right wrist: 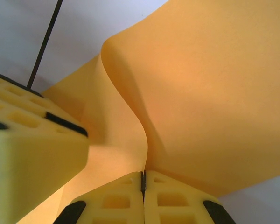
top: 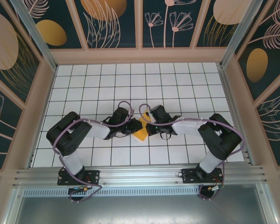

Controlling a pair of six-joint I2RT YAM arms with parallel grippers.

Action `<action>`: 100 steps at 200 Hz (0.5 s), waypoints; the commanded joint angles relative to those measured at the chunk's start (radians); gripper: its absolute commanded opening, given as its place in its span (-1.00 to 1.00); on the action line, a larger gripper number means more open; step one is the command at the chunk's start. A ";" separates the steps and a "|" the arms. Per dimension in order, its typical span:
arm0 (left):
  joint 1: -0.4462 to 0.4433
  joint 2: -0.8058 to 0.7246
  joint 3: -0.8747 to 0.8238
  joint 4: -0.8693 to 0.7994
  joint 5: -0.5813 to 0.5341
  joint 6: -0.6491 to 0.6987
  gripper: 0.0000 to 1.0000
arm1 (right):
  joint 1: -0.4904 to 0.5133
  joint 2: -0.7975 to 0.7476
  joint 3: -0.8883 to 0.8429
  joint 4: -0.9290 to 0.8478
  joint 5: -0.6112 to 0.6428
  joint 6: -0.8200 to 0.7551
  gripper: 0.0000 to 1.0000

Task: Fold a paper plane with a square sheet of paper (pick it up from the middle)
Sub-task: Fold the triangle a second time at the center of the table.

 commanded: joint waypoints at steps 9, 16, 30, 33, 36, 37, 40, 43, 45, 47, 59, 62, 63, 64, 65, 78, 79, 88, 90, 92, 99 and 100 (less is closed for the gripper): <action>0.001 -0.090 -0.035 0.034 0.044 -0.041 -0.68 | -0.012 0.034 0.003 -0.054 0.027 0.006 -0.86; 0.000 -0.096 -0.044 0.039 0.049 -0.049 -0.69 | -0.013 0.034 0.004 -0.054 0.027 0.007 -0.86; -0.002 -0.098 -0.056 0.052 0.064 -0.062 -0.70 | -0.012 0.034 0.003 -0.053 0.027 0.007 -0.86; -0.003 -0.097 -0.059 0.055 0.067 -0.063 -0.70 | -0.012 0.035 0.003 -0.051 0.027 0.007 -0.86; -0.004 -0.096 -0.061 0.056 0.066 -0.066 -0.71 | -0.012 0.035 0.003 -0.051 0.027 0.008 -0.86; -0.004 -0.095 -0.061 0.056 0.067 -0.067 -0.70 | -0.012 0.035 0.003 -0.051 0.026 0.008 -0.86; -0.006 -0.093 -0.062 0.057 0.068 -0.068 -0.71 | -0.012 0.035 0.004 -0.051 0.026 0.007 -0.86; -0.007 -0.091 -0.064 0.057 0.069 -0.068 -0.71 | -0.012 0.035 0.004 -0.051 0.026 0.008 -0.86; -0.007 -0.089 -0.065 0.057 0.069 -0.068 -0.71 | -0.012 0.036 0.004 -0.051 0.026 0.007 -0.86; -0.009 -0.087 -0.065 0.057 0.070 -0.068 -0.71 | -0.012 0.037 0.004 -0.050 0.026 0.007 -0.86; -0.016 -0.072 -0.065 0.057 0.070 -0.068 -0.71 | -0.012 0.037 0.004 -0.050 0.024 0.007 -0.86; -0.018 -0.066 -0.065 0.057 0.072 -0.068 -0.71 | -0.011 0.038 0.004 -0.051 0.024 0.007 -0.86; -0.020 -0.064 -0.064 0.057 0.072 -0.068 -0.71 | -0.012 0.039 0.004 -0.050 0.024 0.007 -0.86; -0.020 -0.063 -0.064 0.057 0.072 -0.069 -0.71 | -0.012 0.040 0.004 -0.051 0.024 0.007 -0.86; -0.021 -0.061 -0.063 0.056 0.072 -0.069 -0.71 | -0.012 0.040 0.004 -0.051 0.024 0.007 -0.86; -0.027 -0.050 -0.059 0.054 0.074 -0.067 -0.72 | -0.012 0.039 0.005 -0.052 0.024 0.006 -0.86; -0.027 -0.036 -0.060 0.054 0.074 -0.067 -0.72 | -0.012 0.040 0.005 -0.052 0.024 0.006 -0.86; -0.035 -0.007 -0.060 0.059 0.074 -0.067 -0.72 | -0.013 0.040 0.004 -0.051 0.024 0.006 -0.86; -0.036 -0.006 -0.060 0.060 0.074 -0.066 -0.72 | -0.012 0.039 0.004 -0.052 0.024 0.007 -0.86; -0.037 -0.002 -0.060 0.059 0.074 -0.065 -0.72 | -0.012 0.040 0.004 -0.052 0.024 0.007 -0.86; -0.040 0.010 -0.056 0.045 0.072 -0.059 -0.72 | -0.012 0.040 0.004 -0.051 0.024 0.007 -0.86; -0.040 0.012 -0.056 0.043 0.071 -0.057 -0.72 | -0.012 0.040 0.004 -0.051 0.024 0.007 -0.86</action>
